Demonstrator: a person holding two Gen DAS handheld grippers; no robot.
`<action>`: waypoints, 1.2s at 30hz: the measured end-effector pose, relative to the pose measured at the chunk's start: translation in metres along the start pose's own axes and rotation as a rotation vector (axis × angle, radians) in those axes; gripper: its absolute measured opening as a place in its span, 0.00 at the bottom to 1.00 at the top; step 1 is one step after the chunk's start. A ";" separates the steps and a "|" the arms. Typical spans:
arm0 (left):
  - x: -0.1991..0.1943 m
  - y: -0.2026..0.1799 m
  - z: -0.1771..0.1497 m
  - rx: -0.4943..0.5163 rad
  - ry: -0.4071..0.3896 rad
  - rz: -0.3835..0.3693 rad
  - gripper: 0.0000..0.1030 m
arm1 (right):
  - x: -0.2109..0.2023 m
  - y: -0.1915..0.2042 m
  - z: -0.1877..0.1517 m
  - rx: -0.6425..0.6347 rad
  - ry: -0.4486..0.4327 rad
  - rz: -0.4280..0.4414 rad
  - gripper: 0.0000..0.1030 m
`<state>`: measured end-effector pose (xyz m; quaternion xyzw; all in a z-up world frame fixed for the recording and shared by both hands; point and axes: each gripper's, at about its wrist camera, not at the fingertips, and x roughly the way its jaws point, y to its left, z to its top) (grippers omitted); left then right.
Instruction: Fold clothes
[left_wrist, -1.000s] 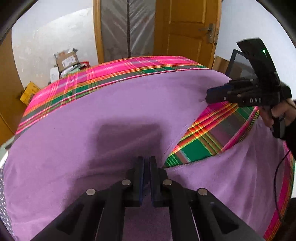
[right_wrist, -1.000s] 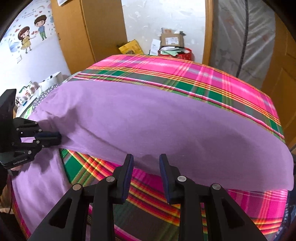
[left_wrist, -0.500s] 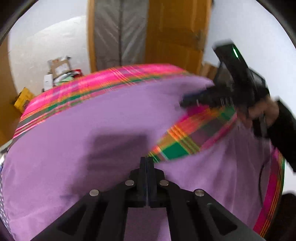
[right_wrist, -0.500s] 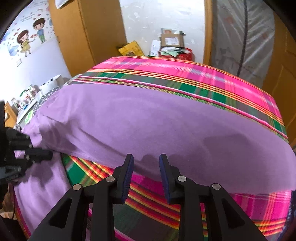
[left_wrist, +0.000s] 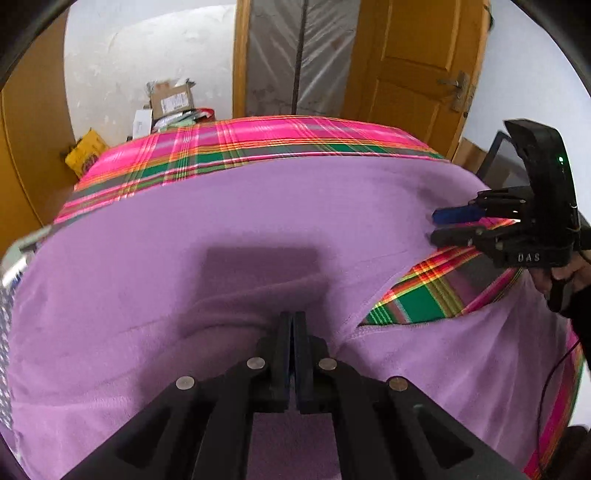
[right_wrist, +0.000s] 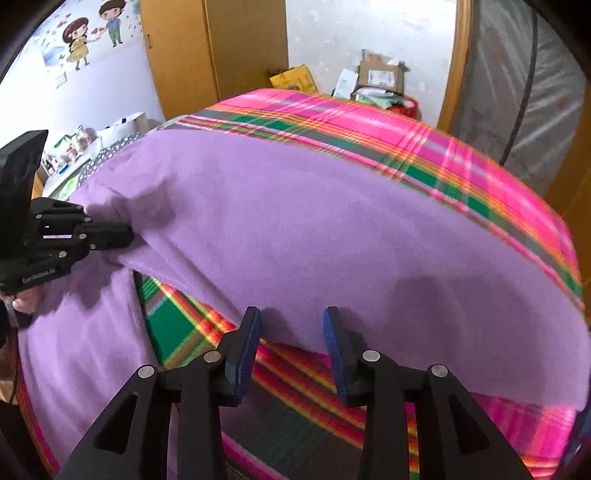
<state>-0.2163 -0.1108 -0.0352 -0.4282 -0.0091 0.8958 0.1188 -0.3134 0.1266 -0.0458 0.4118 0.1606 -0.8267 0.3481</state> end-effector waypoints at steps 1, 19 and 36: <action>0.000 0.001 0.000 -0.005 -0.001 -0.004 0.00 | -0.003 -0.008 0.001 0.021 -0.016 -0.012 0.36; 0.000 0.003 0.001 -0.002 0.005 -0.006 0.00 | -0.004 -0.218 -0.007 0.475 -0.012 -0.315 0.36; 0.002 0.003 0.007 -0.021 0.032 -0.012 0.00 | -0.053 -0.348 -0.082 0.865 -0.127 -0.290 0.45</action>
